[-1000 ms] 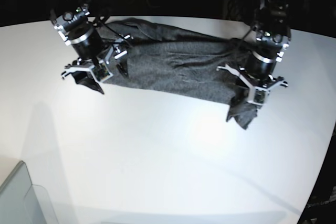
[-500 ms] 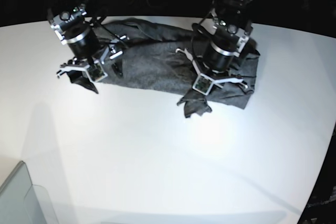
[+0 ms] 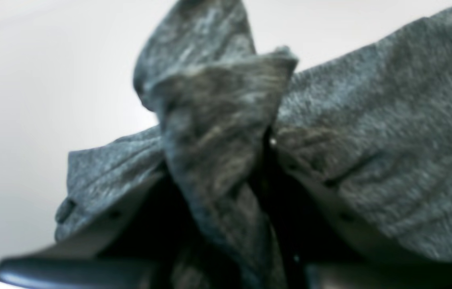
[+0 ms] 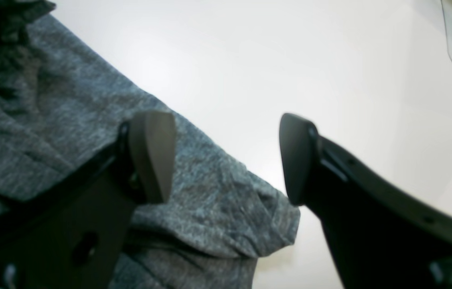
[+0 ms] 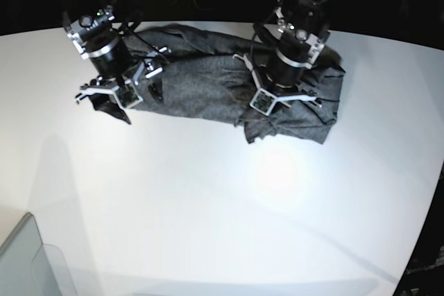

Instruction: Layout the t-shirt on the table in an organized manner, then fold the t-shirt properly

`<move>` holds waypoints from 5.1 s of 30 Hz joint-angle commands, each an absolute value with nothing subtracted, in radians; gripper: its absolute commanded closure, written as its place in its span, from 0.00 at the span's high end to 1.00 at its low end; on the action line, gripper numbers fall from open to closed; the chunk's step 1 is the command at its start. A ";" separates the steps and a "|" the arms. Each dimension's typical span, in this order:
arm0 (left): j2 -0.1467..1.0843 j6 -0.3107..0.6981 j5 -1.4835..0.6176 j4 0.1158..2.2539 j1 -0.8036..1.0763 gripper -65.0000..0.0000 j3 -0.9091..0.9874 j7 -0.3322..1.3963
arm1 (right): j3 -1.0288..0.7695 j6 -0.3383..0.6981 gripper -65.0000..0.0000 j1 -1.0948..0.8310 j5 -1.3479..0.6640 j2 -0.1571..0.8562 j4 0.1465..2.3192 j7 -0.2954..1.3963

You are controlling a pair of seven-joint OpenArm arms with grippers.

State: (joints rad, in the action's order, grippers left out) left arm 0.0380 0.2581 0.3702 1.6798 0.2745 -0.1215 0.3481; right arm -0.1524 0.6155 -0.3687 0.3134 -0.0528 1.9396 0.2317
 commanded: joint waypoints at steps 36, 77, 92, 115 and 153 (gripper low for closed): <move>0.013 0.243 0.662 1.709 0.259 0.26 -0.271 0.282 | -0.153 0.615 0.63 -0.372 0.298 -0.051 1.977 0.206; -0.059 0.252 0.159 1.853 0.232 0.72 0.289 0.351 | -0.209 0.615 0.63 -0.354 0.298 -0.056 1.974 0.206; -0.030 0.248 0.125 1.794 0.236 0.19 0.091 0.542 | -0.202 0.615 0.63 -0.357 0.298 -0.084 1.974 0.206; 0.246 0.245 0.114 1.954 0.295 0.18 -0.394 0.532 | -0.315 0.615 0.63 -0.380 0.298 -0.107 1.975 0.200; 0.117 0.255 0.114 1.664 0.170 0.19 -0.374 0.535 | -0.331 0.615 0.63 -0.395 0.298 -0.119 1.975 0.205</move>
